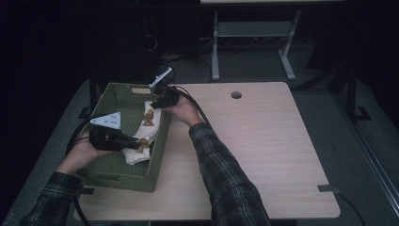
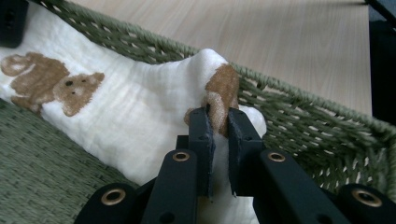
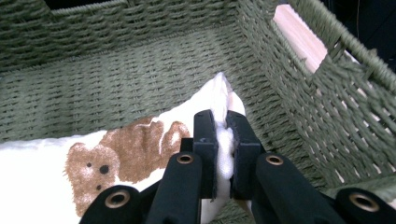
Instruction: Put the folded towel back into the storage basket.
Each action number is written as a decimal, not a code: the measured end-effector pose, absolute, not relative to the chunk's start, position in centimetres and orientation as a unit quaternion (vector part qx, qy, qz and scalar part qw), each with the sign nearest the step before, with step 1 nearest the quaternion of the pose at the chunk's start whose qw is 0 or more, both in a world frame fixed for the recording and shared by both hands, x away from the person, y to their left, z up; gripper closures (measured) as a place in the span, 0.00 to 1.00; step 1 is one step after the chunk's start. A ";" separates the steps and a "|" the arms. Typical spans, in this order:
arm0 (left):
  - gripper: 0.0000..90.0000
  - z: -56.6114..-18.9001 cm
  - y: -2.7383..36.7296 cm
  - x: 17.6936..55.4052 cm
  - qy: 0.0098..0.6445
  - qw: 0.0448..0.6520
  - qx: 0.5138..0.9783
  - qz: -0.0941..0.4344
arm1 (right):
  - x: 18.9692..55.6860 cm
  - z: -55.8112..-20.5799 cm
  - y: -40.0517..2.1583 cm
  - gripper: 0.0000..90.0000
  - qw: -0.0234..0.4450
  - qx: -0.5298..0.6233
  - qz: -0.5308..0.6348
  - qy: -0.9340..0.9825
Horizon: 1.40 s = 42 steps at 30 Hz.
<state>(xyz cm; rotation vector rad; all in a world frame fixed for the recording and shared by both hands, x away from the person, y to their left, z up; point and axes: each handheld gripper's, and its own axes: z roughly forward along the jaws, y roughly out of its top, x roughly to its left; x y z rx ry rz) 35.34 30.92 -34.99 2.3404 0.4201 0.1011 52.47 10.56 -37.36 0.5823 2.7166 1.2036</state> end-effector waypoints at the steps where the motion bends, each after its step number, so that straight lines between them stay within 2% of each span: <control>1: 0.90 -35.1 30.9 35.4 0.163 0.371 0.914 0.039 | 52.5 -37.6 10.5 0.93 0.057 0.192 0.394 0.897; 13: 0.87 -36.4 30.8 35.5 0.158 0.363 0.918 0.023 | 52.5 -38.4 10.5 0.93 0.060 0.186 0.386 0.902; 19: 0.63 -36.5 31.2 35.6 0.166 0.374 0.912 0.029 | 52.6 -38.4 10.5 0.93 0.060 0.185 0.384 0.903; 23: 0.51 -36.4 31.2 35.7 0.167 0.379 0.909 0.040 | 52.6 -38.4 10.6 0.93 0.060 0.185 0.384 0.902; 27: 0.43 -36.2 31.2 35.7 0.171 0.385 0.906 0.048 | 52.6 -38.3 10.5 0.93 0.065 0.183 0.388 0.901; 30: 0.42 -36.0 31.2 35.7 0.177 0.390 0.902 0.053 | 52.5 -38.1 10.6 0.91 0.070 0.183 0.393 0.898; 35: 0.42 -35.6 31.4 35.7 0.190 0.399 0.895 0.061 | 52.4 -37.5 10.5 0.69 0.080 0.195 0.404 0.890; 39: 0.41 -35.2 31.1 35.7 0.195 0.405 0.891 0.063 | 52.5 -36.7 9.7 0.58 0.080 0.207 0.412 0.884; 42: 0.41 -34.7 30.7 35.8 0.201 0.415 0.885 0.065 | 52.4 -36.1 8.7 0.54 0.083 0.211 0.414 0.881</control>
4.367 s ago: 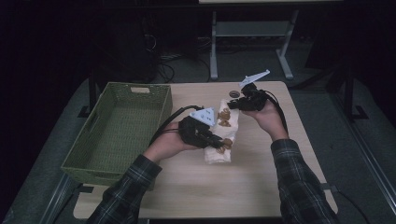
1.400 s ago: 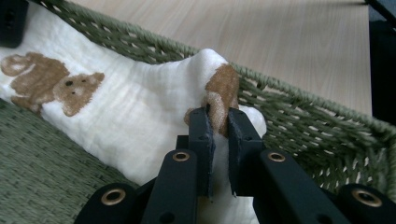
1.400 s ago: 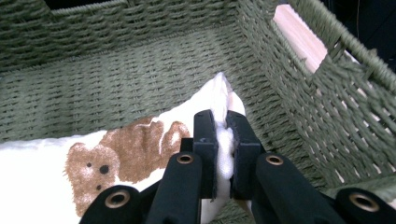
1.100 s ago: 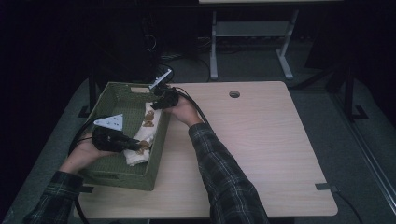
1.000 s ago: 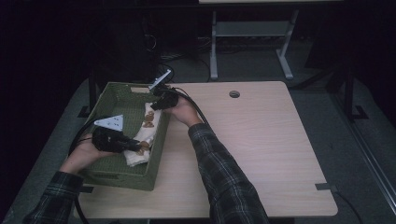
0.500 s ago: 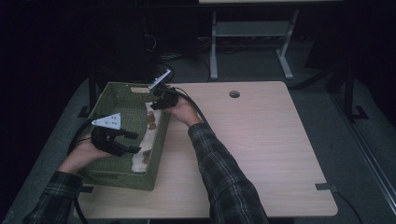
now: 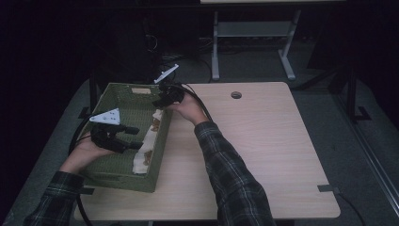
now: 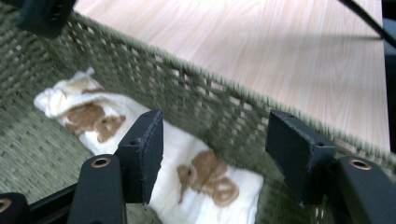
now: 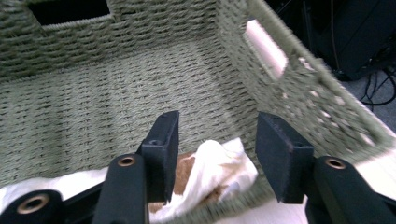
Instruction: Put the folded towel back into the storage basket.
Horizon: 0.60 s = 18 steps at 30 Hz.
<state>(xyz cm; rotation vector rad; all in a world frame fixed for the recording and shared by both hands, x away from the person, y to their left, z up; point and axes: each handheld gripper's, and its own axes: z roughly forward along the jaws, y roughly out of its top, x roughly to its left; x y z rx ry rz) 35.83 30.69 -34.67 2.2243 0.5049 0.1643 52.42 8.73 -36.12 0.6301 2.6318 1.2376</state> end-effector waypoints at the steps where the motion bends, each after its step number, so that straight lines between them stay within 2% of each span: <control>1: 0.40 -34.4 30.5 35.9 0.201 0.414 0.885 0.067 | 52.4 -35.9 8.3 0.53 0.086 0.209 0.419 0.880; 10: 0.37 -32.6 27.5 36.2 0.202 0.412 0.884 0.084 | 51.3 -34.1 4.1 0.44 0.098 0.224 0.427 0.871; 18: 0.28 -31.6 23.4 36.5 0.208 0.413 0.881 0.096 | 50.3 -33.6 -1.7 0.37 0.116 0.249 0.425 0.862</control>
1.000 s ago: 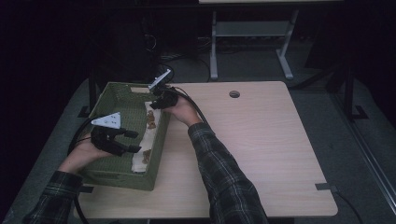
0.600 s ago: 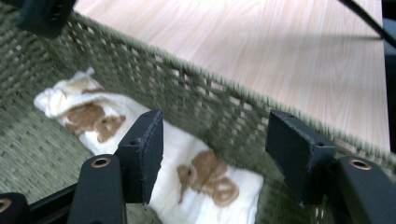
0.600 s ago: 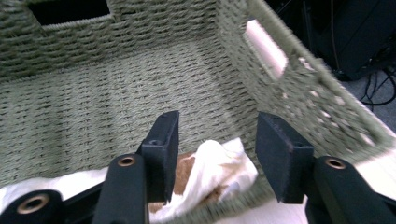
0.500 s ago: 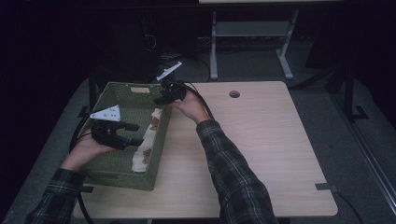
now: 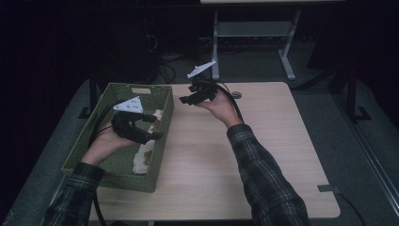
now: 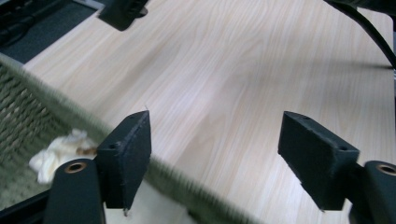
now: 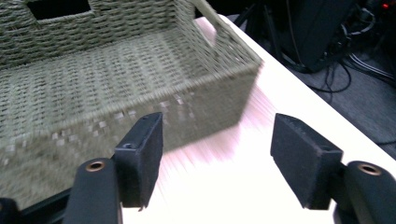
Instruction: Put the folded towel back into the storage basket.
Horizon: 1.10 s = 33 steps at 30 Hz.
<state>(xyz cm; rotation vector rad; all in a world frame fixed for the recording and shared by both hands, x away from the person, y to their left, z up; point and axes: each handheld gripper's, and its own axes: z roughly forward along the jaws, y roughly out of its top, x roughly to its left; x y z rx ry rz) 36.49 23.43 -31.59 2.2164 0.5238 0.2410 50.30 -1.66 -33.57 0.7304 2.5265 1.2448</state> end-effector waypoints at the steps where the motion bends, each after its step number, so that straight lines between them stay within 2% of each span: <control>1: 0.27 -31.5 23.1 36.5 0.210 0.415 0.880 0.098 | 50.1 -33.6 -2.5 0.36 0.117 0.251 0.427 0.861; 16: 0.25 -31.5 15.0 36.4 0.229 0.412 0.874 0.117 | 46.6 -34.5 -11.0 0.28 0.130 0.288 0.427 0.847; 24: 0.25 -34.0 10.9 36.3 0.235 0.419 0.869 0.120 | 44.1 -36.8 -15.0 0.24 0.132 0.306 0.418 0.845; 33: 0.25 -36.5 9.3 36.0 0.240 0.417 0.868 0.122 | 41.9 -38.8 -18.0 0.22 0.138 0.326 0.415 0.838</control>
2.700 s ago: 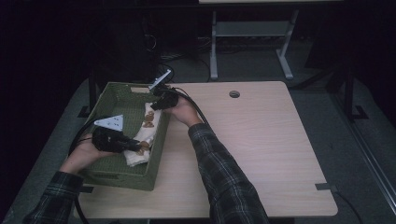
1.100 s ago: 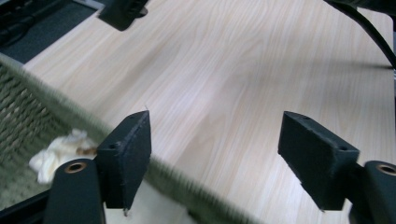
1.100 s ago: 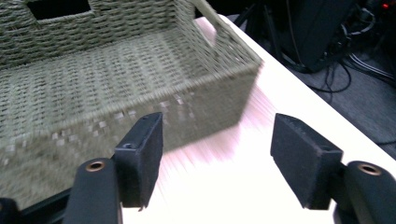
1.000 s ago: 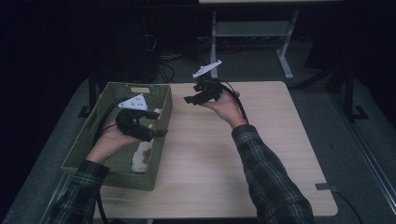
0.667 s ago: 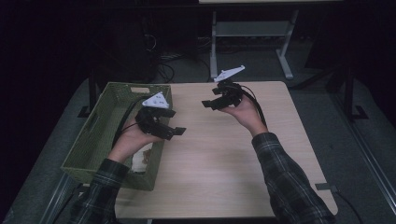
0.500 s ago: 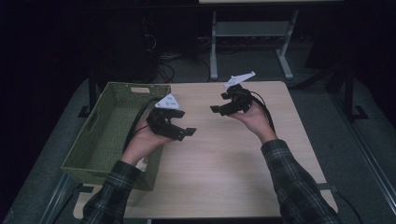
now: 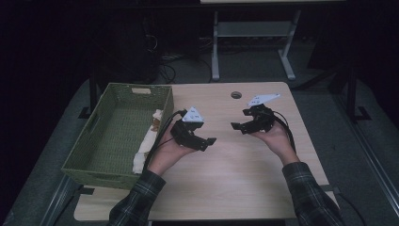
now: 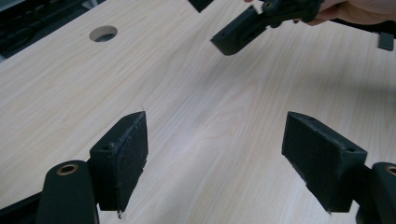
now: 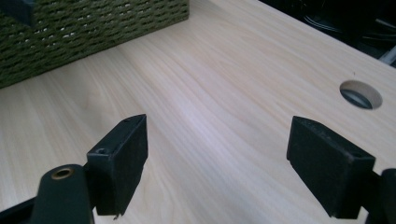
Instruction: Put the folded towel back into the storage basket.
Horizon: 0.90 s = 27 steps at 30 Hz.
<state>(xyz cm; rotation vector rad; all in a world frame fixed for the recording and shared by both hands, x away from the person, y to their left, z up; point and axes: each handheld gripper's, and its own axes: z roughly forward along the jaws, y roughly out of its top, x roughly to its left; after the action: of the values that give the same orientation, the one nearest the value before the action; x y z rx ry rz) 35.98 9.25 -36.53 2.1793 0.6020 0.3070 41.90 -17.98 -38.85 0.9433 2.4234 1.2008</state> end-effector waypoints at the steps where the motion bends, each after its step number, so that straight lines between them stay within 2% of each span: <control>1: 0.25 -36.9 9.1 35.9 0.246 0.421 0.865 0.124 | 41.7 -39.0 -18.2 0.22 0.140 0.327 0.415 0.837; 8: 0.25 -38.5 8.8 35.3 0.251 0.416 0.863 0.137 | 39.9 -40.0 -19.6 0.21 0.145 0.334 0.417 0.833; 27: 0.25 -44.0 9.1 34.1 0.264 0.392 0.873 0.122 | 35.3 -43.7 -22.7 0.13 0.144 0.375 0.419 0.814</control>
<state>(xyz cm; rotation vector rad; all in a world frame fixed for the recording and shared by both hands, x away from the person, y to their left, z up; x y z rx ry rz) 34.07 9.13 -43.97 2.2154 0.6701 0.3106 35.29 -22.74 -43.73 1.0812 2.3464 1.2079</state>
